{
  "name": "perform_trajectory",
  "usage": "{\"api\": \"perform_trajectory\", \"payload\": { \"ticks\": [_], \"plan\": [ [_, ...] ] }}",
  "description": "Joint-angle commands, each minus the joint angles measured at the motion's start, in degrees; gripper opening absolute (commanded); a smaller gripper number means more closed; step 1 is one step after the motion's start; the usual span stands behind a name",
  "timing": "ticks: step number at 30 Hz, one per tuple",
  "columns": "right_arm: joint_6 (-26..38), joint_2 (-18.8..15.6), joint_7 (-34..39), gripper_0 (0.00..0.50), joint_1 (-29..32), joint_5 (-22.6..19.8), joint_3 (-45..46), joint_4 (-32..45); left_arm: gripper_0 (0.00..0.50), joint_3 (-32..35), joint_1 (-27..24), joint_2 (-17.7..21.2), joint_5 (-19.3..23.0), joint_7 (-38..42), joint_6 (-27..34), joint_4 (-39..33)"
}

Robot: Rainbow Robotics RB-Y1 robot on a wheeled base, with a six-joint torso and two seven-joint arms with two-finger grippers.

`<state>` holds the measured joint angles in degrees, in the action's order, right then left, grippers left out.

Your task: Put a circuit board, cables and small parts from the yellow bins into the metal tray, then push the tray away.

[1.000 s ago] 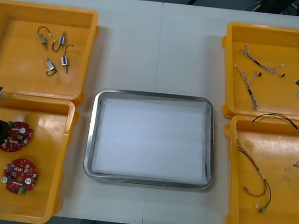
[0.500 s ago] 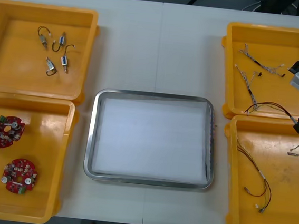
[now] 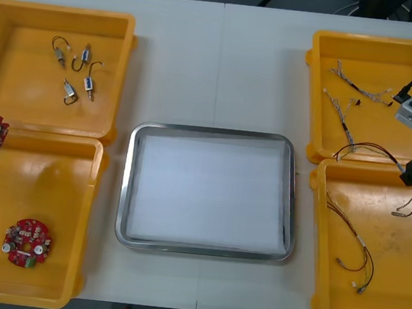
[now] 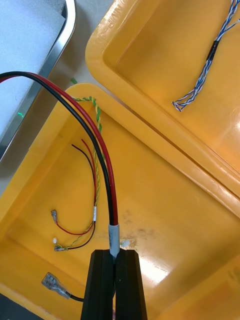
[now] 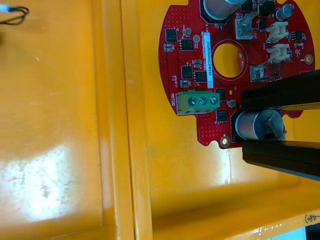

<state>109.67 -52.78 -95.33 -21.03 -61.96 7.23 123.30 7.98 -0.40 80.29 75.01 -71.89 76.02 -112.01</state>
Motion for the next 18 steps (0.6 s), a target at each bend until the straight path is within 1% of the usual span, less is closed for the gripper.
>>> {"api": "perform_trajectory", "payload": {
  "ticks": [1,4,10,13,18],
  "plan": [
    [0.3,0.5,1.5,0.000,-1.6,0.3,-0.5,1.5,0.000,3.7,-0.7,4.0,1.0,3.5,1.8,-2.3],
    [0.3,0.5,1.5,0.000,-1.6,0.3,-0.5,1.5,0.000,4.2,-0.8,4.7,1.0,3.9,1.9,-2.9],
    [0.3,0.5,1.5,0.000,-1.6,0.3,-0.5,1.5,0.000,4.2,-0.9,4.4,0.9,5.9,2.0,-4.0],
    [0.3,0.5,1.5,0.000,-1.6,0.3,-0.5,1.5,0.000,4.2,-0.9,3.3,0.8,10.2,2.0,-6.2],
    [0.3,0.5,1.5,0.000,-1.6,0.3,-0.5,1.5,0.000,4.2,-0.9,0.4,-2.3,17.6,3.5,-11.6]
  ]
}}
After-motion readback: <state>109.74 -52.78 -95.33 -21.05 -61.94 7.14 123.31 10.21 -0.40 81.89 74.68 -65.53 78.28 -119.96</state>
